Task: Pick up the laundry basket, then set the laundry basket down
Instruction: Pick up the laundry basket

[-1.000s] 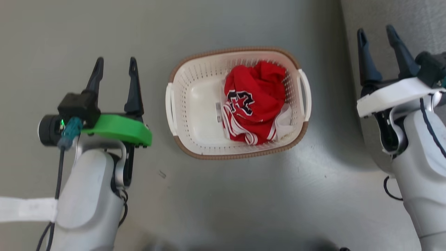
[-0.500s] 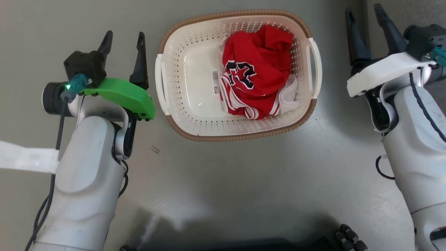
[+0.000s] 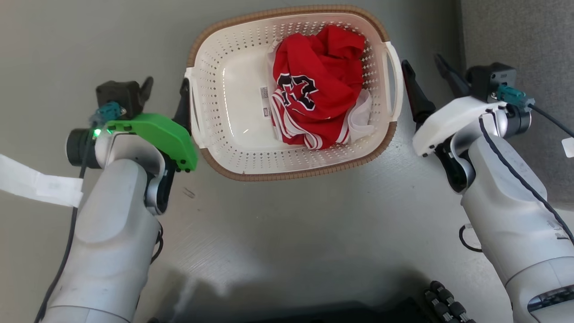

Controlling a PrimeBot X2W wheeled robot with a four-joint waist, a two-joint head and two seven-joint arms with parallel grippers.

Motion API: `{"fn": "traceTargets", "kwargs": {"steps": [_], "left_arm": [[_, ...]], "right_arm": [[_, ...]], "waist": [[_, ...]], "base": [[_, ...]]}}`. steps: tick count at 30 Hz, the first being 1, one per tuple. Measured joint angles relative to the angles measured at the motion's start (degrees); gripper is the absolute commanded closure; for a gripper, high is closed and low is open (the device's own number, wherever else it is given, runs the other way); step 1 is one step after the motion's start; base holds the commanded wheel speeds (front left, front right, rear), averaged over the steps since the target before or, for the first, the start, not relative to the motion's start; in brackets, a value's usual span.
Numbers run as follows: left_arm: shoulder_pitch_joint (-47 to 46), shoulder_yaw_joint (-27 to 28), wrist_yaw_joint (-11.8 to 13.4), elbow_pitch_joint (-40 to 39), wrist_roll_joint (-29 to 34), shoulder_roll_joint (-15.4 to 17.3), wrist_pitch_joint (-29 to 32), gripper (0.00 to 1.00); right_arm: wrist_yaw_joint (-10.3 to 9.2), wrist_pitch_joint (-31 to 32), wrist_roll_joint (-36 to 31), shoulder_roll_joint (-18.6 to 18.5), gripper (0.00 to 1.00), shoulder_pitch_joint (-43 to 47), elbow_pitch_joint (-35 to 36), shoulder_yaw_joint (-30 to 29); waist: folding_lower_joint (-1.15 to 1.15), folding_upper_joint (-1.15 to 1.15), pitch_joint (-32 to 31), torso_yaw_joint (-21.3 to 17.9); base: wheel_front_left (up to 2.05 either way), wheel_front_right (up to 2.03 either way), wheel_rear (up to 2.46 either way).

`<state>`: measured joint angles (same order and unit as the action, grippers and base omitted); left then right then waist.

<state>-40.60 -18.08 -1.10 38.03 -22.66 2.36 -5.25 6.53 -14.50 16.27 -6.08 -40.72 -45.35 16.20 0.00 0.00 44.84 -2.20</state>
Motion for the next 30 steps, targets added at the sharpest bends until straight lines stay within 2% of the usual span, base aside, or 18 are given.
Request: {"fn": "traceTargets", "kwargs": {"steps": [8, 30], "left_arm": [[-0.67, -0.92, -1.92, 5.13, -0.87, -0.26, 1.75, 0.00], [-9.92, -0.97, -3.42, 14.75, -3.46, -0.74, 6.25, 0.00]], "right_arm": [[0.01, 0.00, 0.52, 0.23, 0.00, -1.08, -4.45, 0.63], [0.53, 1.43, 1.42, 1.67, 0.00, -9.11, -11.99, 4.46]], "waist": [[0.00, 0.00, 0.57, -0.47], [0.00, 0.00, 6.55, -1.41]], "base": [[0.00, 0.00, 0.00], [0.00, 0.00, 0.00]]}}
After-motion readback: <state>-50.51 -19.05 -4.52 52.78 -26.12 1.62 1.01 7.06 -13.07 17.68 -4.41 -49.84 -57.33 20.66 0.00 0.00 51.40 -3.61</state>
